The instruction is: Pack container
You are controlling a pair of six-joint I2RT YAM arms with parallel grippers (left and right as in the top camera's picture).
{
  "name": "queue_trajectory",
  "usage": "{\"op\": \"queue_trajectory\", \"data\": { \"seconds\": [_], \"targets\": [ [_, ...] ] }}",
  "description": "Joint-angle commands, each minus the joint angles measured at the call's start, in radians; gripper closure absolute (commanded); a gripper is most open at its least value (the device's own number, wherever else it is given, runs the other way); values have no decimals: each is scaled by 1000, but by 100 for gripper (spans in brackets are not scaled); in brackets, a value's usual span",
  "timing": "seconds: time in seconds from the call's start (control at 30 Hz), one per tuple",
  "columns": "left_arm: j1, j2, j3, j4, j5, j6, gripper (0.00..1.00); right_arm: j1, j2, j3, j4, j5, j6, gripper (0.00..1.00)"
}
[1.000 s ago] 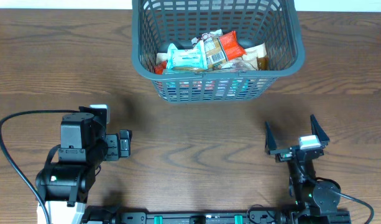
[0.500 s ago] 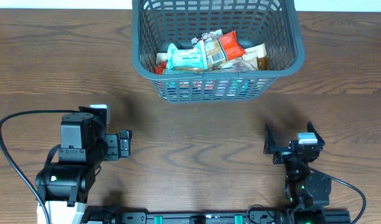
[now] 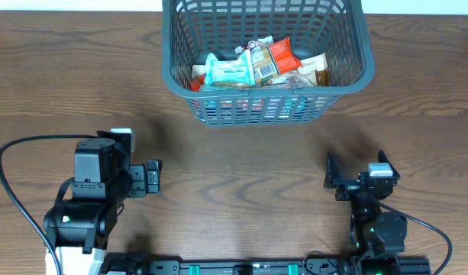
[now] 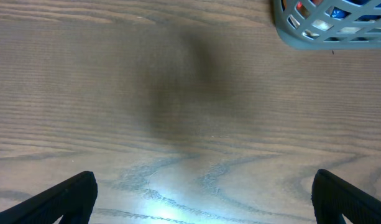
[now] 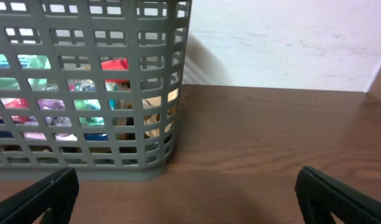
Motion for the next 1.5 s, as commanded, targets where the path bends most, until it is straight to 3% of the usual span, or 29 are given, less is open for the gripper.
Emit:
{"op": "queue_trajectory", "data": {
  "seconds": [0.0,1.1,1.37,1.47],
  "targets": [
    [-2,2,0,0,2,-5,1,1,-7,-2,-3,26,43,1],
    [-2,0,0,0,2,-5,1,-6,-6,-2,-3,18,43,1],
    [-2,-131,-7,8,-60,56,1,-6,-6,-2,-3,17,43,1],
    [-2,-226,-61,86,-77,56,1,-6,-6,-2,-3,17,43,1]
  ]
}}
